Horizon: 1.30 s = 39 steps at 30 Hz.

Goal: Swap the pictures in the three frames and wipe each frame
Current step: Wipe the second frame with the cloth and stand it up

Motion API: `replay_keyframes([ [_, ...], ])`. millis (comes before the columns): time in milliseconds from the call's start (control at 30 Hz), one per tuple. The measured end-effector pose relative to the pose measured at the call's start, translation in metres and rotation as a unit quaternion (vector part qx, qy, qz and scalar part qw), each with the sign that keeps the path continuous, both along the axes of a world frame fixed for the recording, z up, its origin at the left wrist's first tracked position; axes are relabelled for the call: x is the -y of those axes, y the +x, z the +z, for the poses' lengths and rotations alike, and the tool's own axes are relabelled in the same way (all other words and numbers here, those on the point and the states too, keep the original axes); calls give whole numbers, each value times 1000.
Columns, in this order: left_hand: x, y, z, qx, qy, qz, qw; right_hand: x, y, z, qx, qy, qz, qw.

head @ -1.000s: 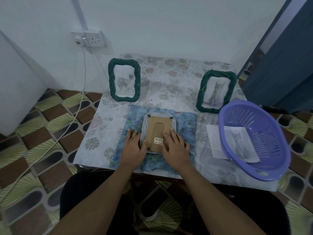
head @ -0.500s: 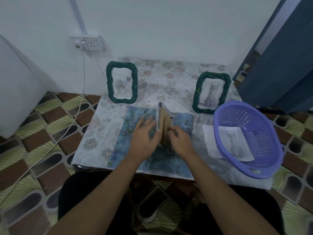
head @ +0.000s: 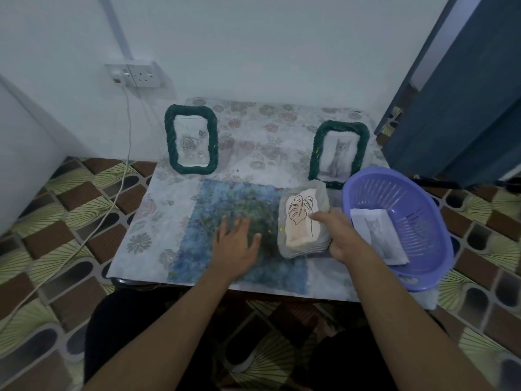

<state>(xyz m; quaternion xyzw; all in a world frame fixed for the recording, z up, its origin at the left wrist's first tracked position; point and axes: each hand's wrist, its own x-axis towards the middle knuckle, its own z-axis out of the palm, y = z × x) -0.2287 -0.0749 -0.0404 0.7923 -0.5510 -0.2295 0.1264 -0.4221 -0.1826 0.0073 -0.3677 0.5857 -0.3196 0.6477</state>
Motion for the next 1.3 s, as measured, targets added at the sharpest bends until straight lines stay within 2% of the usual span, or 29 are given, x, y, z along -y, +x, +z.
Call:
replay_keyframes([
  [100, -16, 25, -19, 63, 55, 54, 995, -2, 3, -4, -58, -8, 9, 998],
  [233, -25, 35, -27, 93, 72, 51, 992, -6, 8, -4, -115, -40, 1, 993],
  [367, -24, 36, -25, 93, 31, 61, 993, -10, 10, -1, -115, -57, -15, 992],
  [500, -27, 40, -30, 89, -39, 57, 994, -14, 10, 1, -68, -61, -39, 995],
  [633, -24, 48, -18, -6, -108, 114, 988, -17, 10, 6, 38, -20, -68, 997],
  [767, -14, 46, 26, -166, -208, 207, 942, -21, 10, 6, 166, 43, -56, 984],
  [800, -10, 46, 36, -236, -224, 224, 919, -23, 11, 4, 187, 52, -48, 980],
  [867, -4, 44, 55, -404, -250, 252, 843, -27, 14, 1, 208, 62, -41, 975],
  [900, -1, 41, 63, -473, -255, 251, 805, -29, 15, 0, 220, 63, -36, 973],
  [933, 1, 37, 71, -519, -257, 230, 782, -31, 17, 0, 234, 64, -29, 970],
  [1000, 3, 25, 82, -542, -254, 163, 785, -35, 19, 1, 259, 59, -8, 964],
  [1100, 4, 12, 79, -525, -207, 103, 819, -40, 22, 4, 269, 42, 34, 962],
  [1200, 2, 8, 65, -480, -186, 24, 857, -44, 26, 3, 283, 59, 34, 957],
  [1300, 0, 2, 54, -479, -206, 83, 849, -49, 29, 3, 289, 69, 41, 954],
])
